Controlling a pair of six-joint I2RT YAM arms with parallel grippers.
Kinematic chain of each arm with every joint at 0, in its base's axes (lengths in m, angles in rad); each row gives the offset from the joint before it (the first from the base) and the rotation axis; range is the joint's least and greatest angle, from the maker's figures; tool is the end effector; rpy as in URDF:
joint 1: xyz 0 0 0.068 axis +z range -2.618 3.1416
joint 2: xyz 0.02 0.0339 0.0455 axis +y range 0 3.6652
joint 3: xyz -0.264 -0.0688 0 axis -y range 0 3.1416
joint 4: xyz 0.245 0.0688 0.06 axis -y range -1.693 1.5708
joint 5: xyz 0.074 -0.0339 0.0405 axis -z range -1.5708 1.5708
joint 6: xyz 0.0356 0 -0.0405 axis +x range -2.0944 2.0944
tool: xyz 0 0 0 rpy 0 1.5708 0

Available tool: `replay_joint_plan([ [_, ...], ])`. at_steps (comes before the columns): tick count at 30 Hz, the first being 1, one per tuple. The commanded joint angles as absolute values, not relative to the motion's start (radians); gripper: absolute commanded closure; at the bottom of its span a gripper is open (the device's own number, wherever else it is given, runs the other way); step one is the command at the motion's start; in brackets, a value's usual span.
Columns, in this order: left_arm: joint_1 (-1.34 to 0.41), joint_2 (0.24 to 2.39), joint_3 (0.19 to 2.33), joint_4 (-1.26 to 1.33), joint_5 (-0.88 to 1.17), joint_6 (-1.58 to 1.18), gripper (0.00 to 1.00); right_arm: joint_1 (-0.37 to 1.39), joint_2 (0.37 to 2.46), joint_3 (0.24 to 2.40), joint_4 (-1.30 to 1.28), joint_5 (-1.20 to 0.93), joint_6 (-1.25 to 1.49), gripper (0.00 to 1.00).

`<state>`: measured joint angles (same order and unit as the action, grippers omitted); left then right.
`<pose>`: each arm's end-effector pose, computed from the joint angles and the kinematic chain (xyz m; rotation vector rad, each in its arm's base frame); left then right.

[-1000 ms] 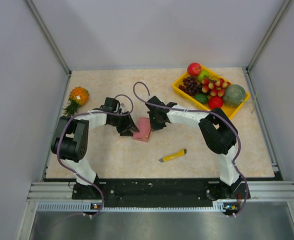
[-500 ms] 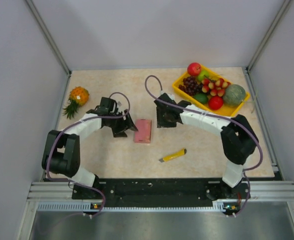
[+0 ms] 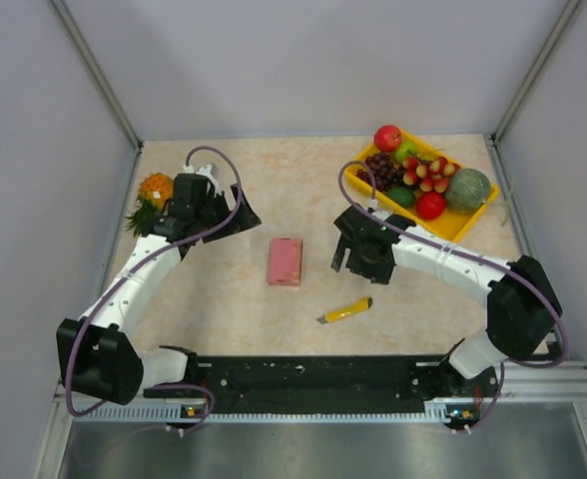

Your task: Unpack the express box

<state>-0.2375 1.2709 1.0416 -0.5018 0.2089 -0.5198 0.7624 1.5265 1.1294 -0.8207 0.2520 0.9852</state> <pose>0.2658 -0.0719 0.2958 -0.2229 2.3542 -0.6199 0.2194 0.1973 0.2360 0.3635 2.6967 0.1508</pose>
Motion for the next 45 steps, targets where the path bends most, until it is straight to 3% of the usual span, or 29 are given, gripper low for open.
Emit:
replay_joint_plan([
  [1, -0.239, 1.212, 1.019, -0.502, 0.176, -0.511, 0.02, 0.747, 1.486, 1.111, -0.925, 0.204, 1.272, 0.16],
  [9, -0.235, 1.198, 0.968, -0.511, 0.181, -0.505, 0.08, 0.749, 1.473, 0.968, -0.960, 0.110, 1.566, 0.38],
  [18, -0.232, 1.204, 0.973, -0.520, 0.192, -0.485, 0.09, 0.747, 1.540, 0.997, -0.960, 0.181, 1.643, 0.45],
  [39, -0.225, 1.221, 1.012, -0.555, 0.224, -0.503, 0.09, 0.750, 1.664, 0.980, -0.923, 0.187, 1.696, 0.46],
  [45, -0.225, 1.212, 1.002, -0.551, 0.236, -0.511, 0.09, 0.750, 1.674, 0.959, -0.900, 0.186, 1.715, 0.61],
])
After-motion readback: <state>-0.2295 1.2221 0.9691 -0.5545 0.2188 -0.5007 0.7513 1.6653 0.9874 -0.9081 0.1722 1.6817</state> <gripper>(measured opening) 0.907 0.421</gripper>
